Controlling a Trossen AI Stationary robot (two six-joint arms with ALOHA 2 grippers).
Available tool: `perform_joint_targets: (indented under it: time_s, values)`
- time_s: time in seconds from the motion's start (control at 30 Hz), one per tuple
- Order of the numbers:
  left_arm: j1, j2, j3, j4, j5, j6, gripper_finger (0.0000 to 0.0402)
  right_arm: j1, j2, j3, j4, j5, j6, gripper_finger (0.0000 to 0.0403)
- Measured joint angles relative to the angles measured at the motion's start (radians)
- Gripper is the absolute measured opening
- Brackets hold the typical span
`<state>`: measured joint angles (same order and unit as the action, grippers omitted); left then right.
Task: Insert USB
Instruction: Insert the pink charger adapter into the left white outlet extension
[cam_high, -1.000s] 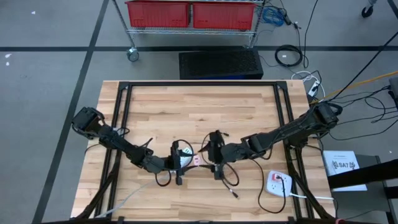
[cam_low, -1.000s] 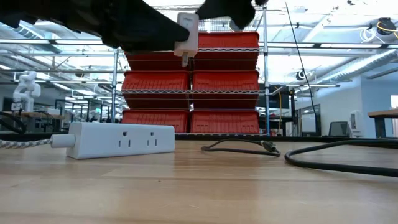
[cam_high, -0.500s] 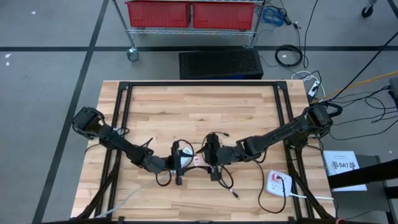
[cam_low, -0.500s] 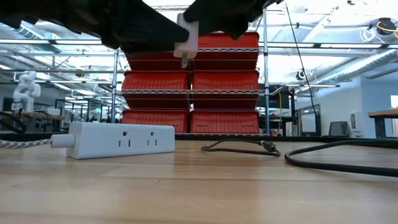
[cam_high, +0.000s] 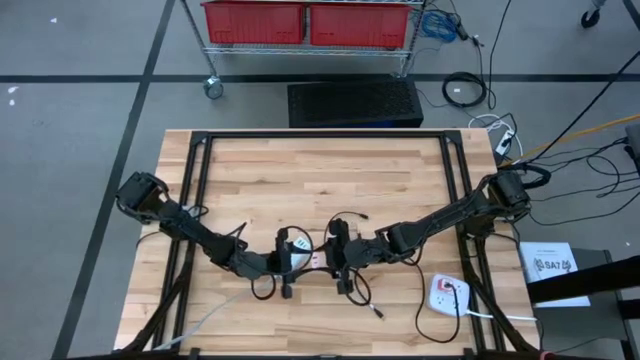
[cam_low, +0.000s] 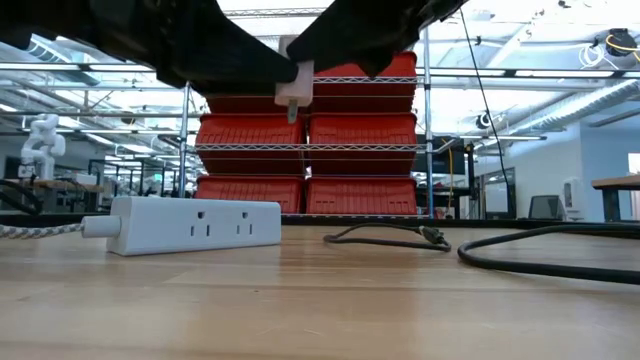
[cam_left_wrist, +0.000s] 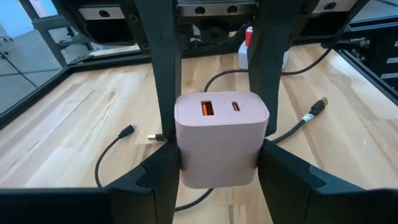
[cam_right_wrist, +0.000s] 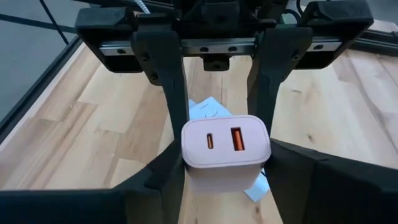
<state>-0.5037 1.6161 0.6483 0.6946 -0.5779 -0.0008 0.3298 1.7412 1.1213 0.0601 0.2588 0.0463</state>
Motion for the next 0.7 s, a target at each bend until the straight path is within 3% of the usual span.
perform_joint_targets:
  time_s: [0.5,0.7]
  values:
    - [0.000,0.000,0.000,-0.007,0.008,-0.021,0.0187,0.000,0.002,0.000,0.020,0.000,0.006,0.0159]
    - [0.000,0.000,0.002,-0.006,-0.039,-0.021,0.0223,-0.002,0.002,0.000,0.029,0.016,0.013,0.0159]
